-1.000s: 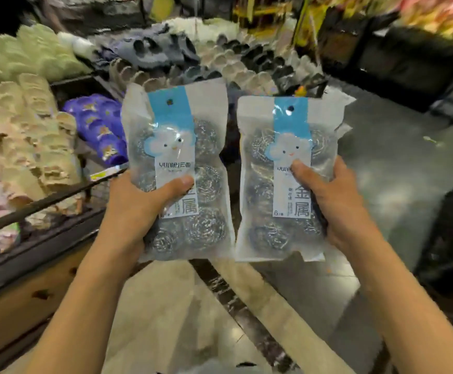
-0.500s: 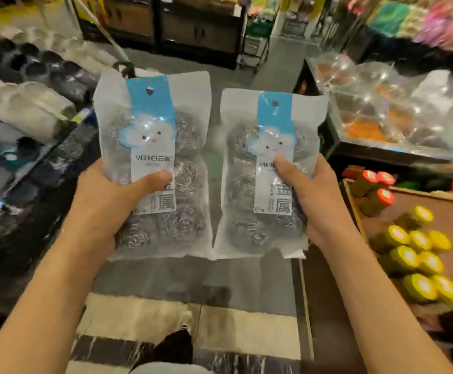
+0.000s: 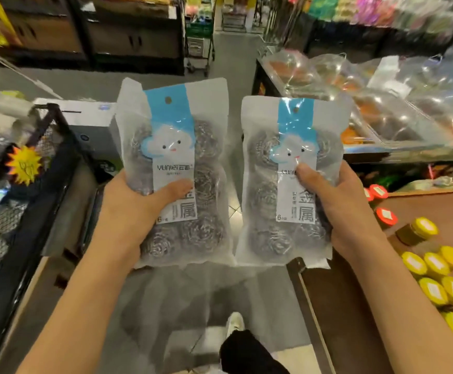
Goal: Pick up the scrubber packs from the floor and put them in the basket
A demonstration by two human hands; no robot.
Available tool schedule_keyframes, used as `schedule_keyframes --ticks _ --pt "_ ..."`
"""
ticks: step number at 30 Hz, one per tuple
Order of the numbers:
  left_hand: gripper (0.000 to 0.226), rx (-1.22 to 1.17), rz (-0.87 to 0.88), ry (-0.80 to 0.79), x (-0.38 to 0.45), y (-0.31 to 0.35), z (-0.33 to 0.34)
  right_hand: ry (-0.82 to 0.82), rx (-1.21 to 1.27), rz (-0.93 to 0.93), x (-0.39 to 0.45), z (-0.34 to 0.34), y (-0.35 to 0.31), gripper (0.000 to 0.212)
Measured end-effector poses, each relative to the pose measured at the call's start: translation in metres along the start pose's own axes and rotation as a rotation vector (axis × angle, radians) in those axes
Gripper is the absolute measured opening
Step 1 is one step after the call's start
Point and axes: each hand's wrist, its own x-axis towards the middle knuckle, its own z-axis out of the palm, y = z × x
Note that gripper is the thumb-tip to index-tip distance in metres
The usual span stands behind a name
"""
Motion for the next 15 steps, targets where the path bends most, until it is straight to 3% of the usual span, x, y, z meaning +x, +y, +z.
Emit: schedule_keyframes --ticks 7,15 --pt "0.050 0.058 -0.020 0.040 0.133 0.006 0.056 -0.030 0.021 0.000 0.157 0.014 0.008 0.037" --pt "0.044 0.103 -0.018 0.171 0.265 0.022 0.090 -0.204 -0.034 0.005 0.331 0.065 0.005 0.040"
